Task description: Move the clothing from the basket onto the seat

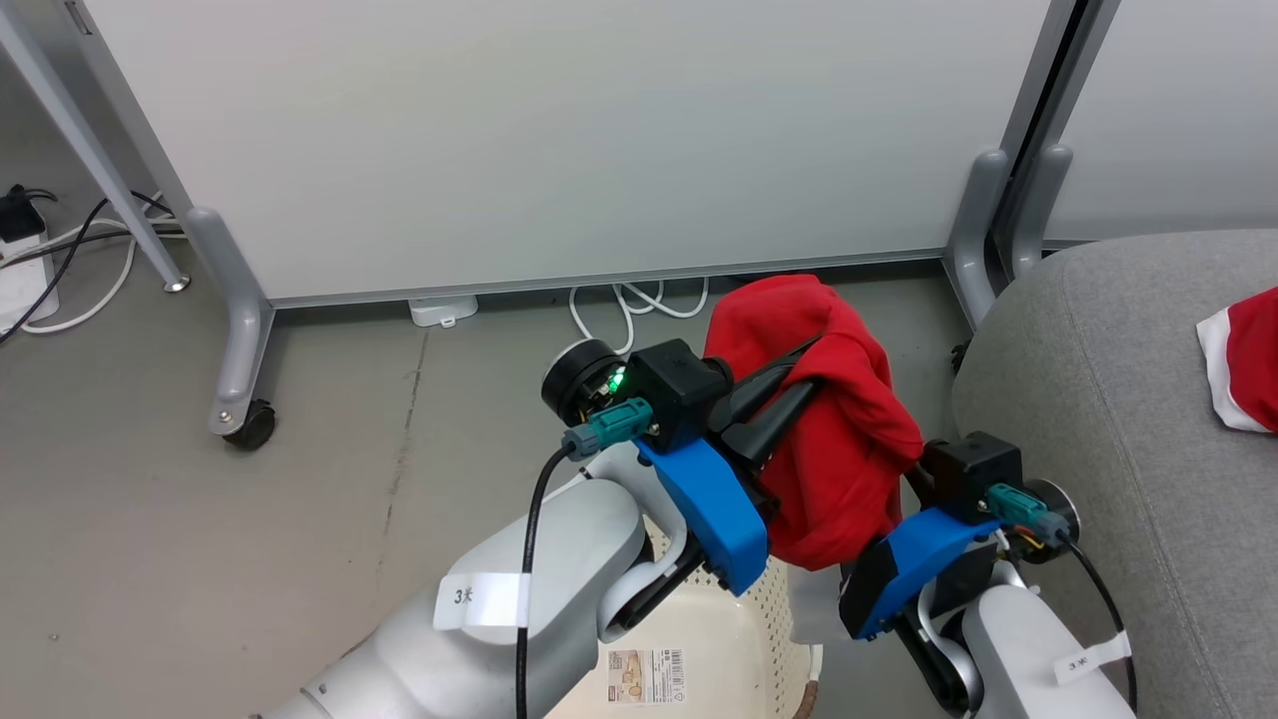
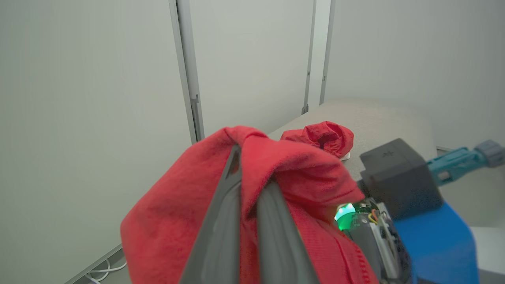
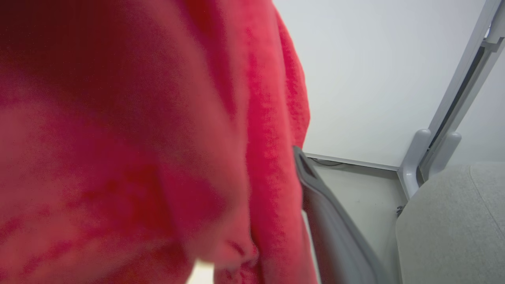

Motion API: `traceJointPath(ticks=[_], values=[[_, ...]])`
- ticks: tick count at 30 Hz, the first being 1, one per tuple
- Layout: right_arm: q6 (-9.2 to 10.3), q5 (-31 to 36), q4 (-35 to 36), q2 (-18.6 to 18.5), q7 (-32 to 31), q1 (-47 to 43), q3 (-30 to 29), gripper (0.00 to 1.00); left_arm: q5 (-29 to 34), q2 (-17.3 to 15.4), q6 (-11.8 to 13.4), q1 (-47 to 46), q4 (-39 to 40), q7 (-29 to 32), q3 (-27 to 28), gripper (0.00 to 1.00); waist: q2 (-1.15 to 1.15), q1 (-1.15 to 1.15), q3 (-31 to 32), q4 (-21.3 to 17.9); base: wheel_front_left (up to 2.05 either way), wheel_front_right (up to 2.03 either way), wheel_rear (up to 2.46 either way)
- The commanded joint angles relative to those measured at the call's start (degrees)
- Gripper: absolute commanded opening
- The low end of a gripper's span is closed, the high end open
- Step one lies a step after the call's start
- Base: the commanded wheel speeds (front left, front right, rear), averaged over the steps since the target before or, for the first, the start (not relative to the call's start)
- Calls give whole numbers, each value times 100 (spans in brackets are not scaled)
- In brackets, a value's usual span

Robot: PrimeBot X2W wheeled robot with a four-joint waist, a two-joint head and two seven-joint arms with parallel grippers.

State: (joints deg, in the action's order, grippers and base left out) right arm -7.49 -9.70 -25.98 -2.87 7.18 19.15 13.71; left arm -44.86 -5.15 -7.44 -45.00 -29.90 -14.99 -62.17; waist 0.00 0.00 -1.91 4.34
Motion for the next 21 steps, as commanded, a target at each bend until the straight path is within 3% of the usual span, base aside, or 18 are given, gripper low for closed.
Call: traceJointPath(ticks=[1, 4, 5, 6, 7, 21], values=[[-1, -60, -159, -3, 60, 161, 42, 100, -33, 12, -5, -64, 21, -29, -33, 0, 0, 0, 1, 8, 0, 0, 0], [-1, -141, -420, -3, 118, 356, 162, 100, -57, 18, -5, -96, 37, -29, -66, 0, 0, 0, 1, 17, 0, 0, 0], [-1, -184, -498, -3, 132, 396, 197, 85, -68, 21, -5, -98, 40, -29, -73, 0, 0, 0, 5, 19, 0, 0, 0], [-1, -208, -573, -3, 159, 437, 225, 38, -82, 22, -5, -98, 41, -29, -81, 0, 0, 0, 8, 18, 0, 0, 0], [-1, -249, -631, -4, 188, 480, 259, 3, -91, 16, -5, -101, 38, -29, -88, 0, 0, 0, 10, 15, 0, 0, 0], [-1, -604, -1053, -3, 511, 602, 489, 0, -94, -82, -5, -16, -75, -30, 20, 0, 0, 0, 83, -101, 0, 0, 0]])
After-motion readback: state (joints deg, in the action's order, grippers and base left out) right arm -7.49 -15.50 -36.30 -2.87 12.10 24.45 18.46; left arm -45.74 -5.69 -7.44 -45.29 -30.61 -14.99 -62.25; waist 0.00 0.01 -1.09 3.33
